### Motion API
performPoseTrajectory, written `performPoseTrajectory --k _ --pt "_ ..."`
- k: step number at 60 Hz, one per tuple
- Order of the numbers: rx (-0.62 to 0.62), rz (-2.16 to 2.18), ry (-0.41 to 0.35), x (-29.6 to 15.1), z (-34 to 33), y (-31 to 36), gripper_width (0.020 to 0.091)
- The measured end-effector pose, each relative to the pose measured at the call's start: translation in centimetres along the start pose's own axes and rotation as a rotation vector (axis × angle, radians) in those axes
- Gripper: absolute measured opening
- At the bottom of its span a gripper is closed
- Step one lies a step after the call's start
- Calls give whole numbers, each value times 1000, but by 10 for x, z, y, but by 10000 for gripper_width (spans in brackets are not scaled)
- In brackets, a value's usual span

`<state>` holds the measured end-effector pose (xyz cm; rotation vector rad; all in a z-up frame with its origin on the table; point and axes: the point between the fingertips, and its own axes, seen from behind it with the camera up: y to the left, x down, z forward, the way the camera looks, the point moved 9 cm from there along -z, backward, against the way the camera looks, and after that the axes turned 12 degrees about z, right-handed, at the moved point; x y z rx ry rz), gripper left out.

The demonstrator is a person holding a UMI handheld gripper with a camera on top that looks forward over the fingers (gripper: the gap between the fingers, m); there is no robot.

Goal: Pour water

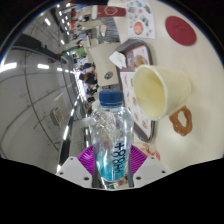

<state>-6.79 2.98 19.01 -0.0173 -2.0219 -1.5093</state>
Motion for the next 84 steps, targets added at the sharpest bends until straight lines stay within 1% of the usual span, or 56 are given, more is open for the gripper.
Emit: performPoseTrajectory --k 5,8,14,22,30,37,41,42,49,50,56,58,59,64,65,70,73,74,75,78,84 --pt "23 -267 -7 1 -15 25 403" --pt "37 -475 -32 1 -21 46 403" --pt "25 -867 -94 -5 -49 93 401" --pt "33 -1259 -212 -23 -84 140 402" --pt "127 -1541 -339 -77 -103 150 400" --pt "255 -1670 -395 -132 -113 123 401" --pt "320 -1697 -385 -158 -113 103 401" --pt "330 -1709 -386 -170 -111 85 400" --pt "390 -1717 -347 -190 -119 61 401" --pt "397 -1717 -344 -199 -104 44 402" --pt "428 -1707 -321 -213 -121 28 401" --pt "440 -1702 -309 -217 -124 20 402" --pt "446 -1701 -308 -222 -114 13 401" --pt "480 -1699 -290 -228 -125 -6 411" --pt "454 -1705 -306 -227 -126 -4 413" --pt "441 -1689 -327 -229 -127 -9 414" --pt "435 -1679 -335 -228 -128 -9 435" --pt "436 -1679 -336 -228 -128 -9 452" --pt "436 -1678 -336 -228 -128 -9 450" --pt "445 -1677 -334 -227 -128 -9 503" --pt "501 -1665 -319 -226 -131 -9 570"
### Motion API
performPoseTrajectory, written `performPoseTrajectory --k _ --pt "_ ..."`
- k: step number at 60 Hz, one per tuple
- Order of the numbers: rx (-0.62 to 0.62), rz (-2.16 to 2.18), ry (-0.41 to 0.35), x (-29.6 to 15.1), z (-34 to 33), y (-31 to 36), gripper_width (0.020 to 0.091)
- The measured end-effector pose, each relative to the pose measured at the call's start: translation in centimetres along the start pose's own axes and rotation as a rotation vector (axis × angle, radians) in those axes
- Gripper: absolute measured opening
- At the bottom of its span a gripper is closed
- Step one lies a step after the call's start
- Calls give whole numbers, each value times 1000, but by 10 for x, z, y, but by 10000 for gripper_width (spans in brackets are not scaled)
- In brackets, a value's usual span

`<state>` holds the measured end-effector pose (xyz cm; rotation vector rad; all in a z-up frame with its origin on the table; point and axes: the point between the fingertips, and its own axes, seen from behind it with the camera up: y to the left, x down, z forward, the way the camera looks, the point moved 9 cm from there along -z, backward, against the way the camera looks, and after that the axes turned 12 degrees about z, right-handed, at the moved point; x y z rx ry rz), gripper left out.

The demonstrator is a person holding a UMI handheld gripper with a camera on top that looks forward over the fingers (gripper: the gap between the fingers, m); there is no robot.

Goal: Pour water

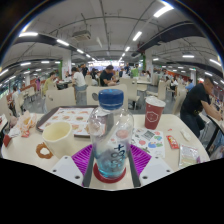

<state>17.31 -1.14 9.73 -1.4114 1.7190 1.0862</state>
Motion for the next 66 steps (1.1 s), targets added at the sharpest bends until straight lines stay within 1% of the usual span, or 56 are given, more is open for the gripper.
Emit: performPoseTrajectory --k 1,2,5,6,8,12,15,18,28,36,44,54,59,66 --pt "6 -2 16 1 -1 0 602" --pt "13 -4 32 2 0 -1 651" --pt "21 -9 72 5 -8 -1 847" --pt "21 -9 79 5 -11 0 867" --pt "33 -8 94 6 -20 0 842" --pt "72 -13 118 7 -42 1 863" --pt "94 -15 148 10 -61 5 846" --pt "113 -8 175 11 -83 12 852" --pt "151 16 225 15 -159 46 850" --pt "133 15 233 20 -201 76 851" --pt "113 -21 231 22 -224 100 852" --pt "82 -25 215 18 -232 116 852" --pt "92 -30 214 19 -232 115 852" --pt "96 -44 229 21 -234 116 852"
